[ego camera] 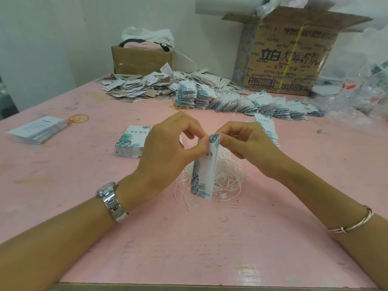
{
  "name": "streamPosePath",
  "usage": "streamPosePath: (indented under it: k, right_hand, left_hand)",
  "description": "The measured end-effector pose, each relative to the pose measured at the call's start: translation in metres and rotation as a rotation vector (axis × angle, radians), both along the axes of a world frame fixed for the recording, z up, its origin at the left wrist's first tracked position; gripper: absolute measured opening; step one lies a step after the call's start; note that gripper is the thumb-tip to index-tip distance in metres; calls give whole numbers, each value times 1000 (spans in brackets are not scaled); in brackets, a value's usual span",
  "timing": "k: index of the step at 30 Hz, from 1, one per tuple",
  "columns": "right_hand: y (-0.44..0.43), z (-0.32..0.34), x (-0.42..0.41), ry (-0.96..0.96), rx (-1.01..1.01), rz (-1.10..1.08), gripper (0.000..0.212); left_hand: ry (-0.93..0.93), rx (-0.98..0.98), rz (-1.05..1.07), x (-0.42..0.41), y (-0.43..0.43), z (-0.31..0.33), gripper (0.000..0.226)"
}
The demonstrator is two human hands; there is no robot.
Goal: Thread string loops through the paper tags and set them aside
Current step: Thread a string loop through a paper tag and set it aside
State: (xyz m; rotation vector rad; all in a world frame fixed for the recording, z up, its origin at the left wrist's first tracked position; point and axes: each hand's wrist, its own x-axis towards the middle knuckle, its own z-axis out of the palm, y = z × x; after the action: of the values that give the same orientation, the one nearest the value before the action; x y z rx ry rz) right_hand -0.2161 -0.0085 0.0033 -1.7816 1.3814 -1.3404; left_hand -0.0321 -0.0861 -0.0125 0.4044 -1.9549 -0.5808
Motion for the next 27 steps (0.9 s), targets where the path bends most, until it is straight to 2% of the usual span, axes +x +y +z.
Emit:
streamPosePath:
  k: [5, 11, 15, 17, 20, 27]
  right_hand:
    - [-1, 7, -14, -105, 44, -52, 19]
    - [-5, 5, -25, -218, 110, -69, 21]
    - [-8, 4, -28, -255, 144, -103, 38]
    - [-8, 4, -33, -291, 140, -137, 37]
    - [-10, 3, -40, -332, 132, -198, 25]
    - [-13, -3, -47, -343, 172, -257, 27]
  left_hand:
    - [12, 55, -6, 0, 1, 1, 6]
    - [37, 43, 4, 2, 3, 3, 7]
    - [80, 27, -7, 3, 4, 5, 4]
    - [113, 18, -14, 4, 6, 6, 4]
    - [144, 9, -23, 3, 7, 8, 6]
    - [132, 64, -75, 1, 5, 6, 7]
